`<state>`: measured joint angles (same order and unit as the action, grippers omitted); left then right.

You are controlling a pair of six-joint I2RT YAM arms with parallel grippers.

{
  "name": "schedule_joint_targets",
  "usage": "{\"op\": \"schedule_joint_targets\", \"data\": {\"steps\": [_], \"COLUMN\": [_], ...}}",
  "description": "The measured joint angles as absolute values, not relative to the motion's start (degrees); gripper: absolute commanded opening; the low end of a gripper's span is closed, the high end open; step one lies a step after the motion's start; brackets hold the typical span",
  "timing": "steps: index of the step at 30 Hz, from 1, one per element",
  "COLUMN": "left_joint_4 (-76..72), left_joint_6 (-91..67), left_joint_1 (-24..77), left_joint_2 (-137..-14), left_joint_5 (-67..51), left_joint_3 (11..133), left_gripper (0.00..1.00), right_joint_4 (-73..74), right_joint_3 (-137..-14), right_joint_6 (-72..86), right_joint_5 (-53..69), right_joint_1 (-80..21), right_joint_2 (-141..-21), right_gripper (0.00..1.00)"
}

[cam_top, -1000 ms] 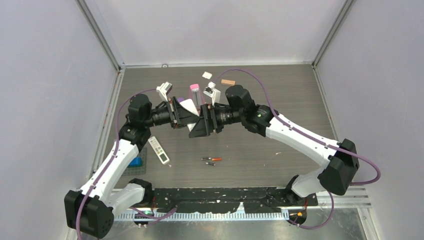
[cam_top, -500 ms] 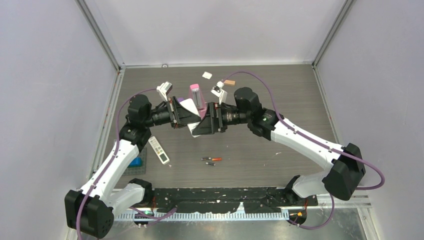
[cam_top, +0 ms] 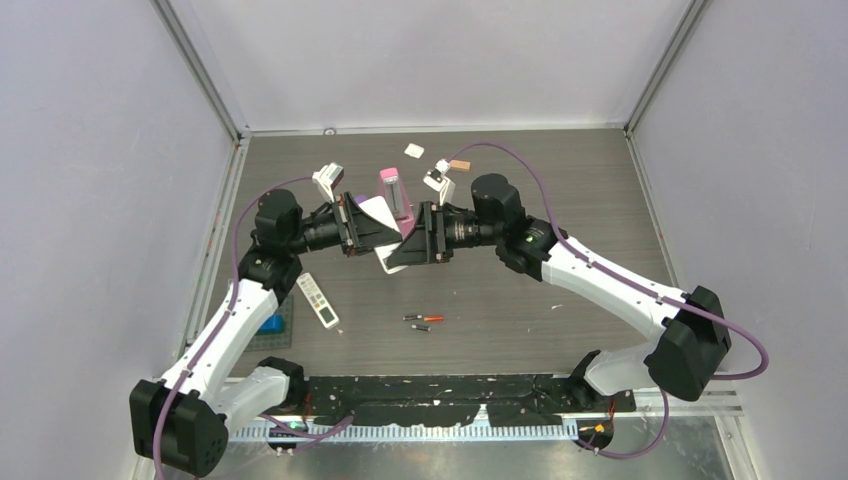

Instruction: Load the batteries into the remote control

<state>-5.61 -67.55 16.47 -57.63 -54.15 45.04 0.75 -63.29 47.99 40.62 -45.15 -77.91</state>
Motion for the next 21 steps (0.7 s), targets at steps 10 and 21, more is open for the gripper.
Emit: {"op": "schedule_joint_targets", "data": {"steps": [10,21], "left_joint_4": [-6.42,-7.51], "left_joint_6": [-67.75,-68.34], "left_joint_1": [16.47,16.47], "left_joint_2": [-57.6,-57.6], "left_joint_5": [-54.54,-54.85], "left_joint_3": [44.84,44.42], "left_gripper": [0.0,0.0], "right_joint_4": [1.26,1.61], "right_joint_3": [-63.18,-63.18], "right_joint_6": [47.97,47.94], "right_joint_5": [40.62,40.56], "right_joint_1": [-45.06,-44.88], "right_joint_2": [-77.93,-77.93], "right_gripper": [0.28,0.67]}}
